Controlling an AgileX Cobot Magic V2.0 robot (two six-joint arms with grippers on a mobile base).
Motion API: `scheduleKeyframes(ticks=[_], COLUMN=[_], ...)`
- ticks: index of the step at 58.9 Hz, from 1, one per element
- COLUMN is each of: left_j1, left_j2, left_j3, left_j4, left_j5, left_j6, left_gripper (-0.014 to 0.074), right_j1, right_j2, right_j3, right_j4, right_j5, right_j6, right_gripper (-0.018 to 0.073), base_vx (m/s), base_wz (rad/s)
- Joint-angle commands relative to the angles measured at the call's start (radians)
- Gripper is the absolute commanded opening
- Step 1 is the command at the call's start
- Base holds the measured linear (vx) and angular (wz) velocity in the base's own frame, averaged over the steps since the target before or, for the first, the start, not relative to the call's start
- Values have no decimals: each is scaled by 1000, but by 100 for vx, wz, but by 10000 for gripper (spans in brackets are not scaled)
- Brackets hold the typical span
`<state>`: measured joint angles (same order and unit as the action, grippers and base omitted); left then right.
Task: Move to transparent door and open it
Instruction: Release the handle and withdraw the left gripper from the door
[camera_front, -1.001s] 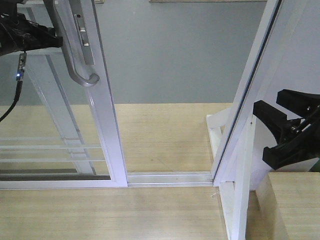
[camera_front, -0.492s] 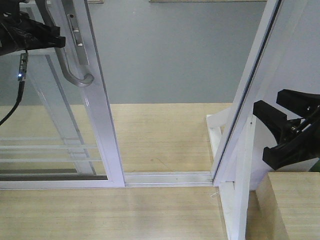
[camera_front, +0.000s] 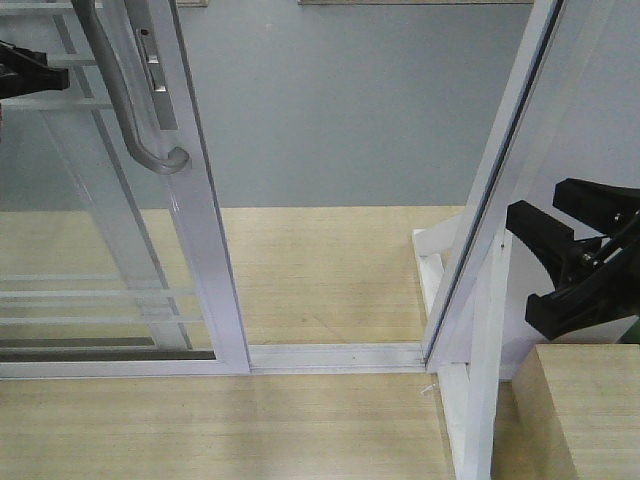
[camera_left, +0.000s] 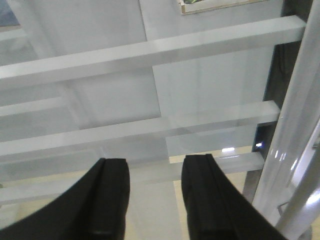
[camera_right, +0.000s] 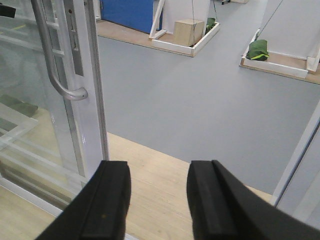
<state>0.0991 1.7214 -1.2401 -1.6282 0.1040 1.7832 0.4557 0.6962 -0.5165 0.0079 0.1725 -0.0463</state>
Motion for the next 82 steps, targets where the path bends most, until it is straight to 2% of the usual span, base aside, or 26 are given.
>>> scheduleKeyframes(ticks=[1,12,21,34,42,52,64,71,82], left_j1=[14,22,22,22,22,22,22,22,22], left_j2=[-58,-126,-257,-526,-713,-935,-1109,-1161,-1210], left_j3=[-36,5,133,359,477,596,652,651,662], left_j4=[-13,-3,-5,-6,-13,-12,-10,-8,-15], left_j5=[82,216,294,292,242,210,215,154,109], left_j6=[-49,-84,-84,-93,-96,-153,-152,-142,-146], left_gripper=[379,379,379,377,368,325,286,252,105], right_j1=[-4,-4,-4,-4,-4,-4,-4,-4,-4], right_j2=[1,1,1,1,1,1,1,1,1], right_j3=[-32,-32,-32,-32,-32,-32,-32,-32,-32], right_j4=[-8,-8,-8,-8,-8,-8,-8,-8,-8], right_j5=[-79,-79,-80,-75,-74,-74,-74,-74,-74], right_j6=[-5,-6,-6,-6,-6,-6,-6,-6,-6], right_gripper=[363,363,362,362,362,362,362,362,362], base_vx=[0,0,0,0,0,0,0,0,0], base_wz=[0,0,0,0,0,0,0,0,0])
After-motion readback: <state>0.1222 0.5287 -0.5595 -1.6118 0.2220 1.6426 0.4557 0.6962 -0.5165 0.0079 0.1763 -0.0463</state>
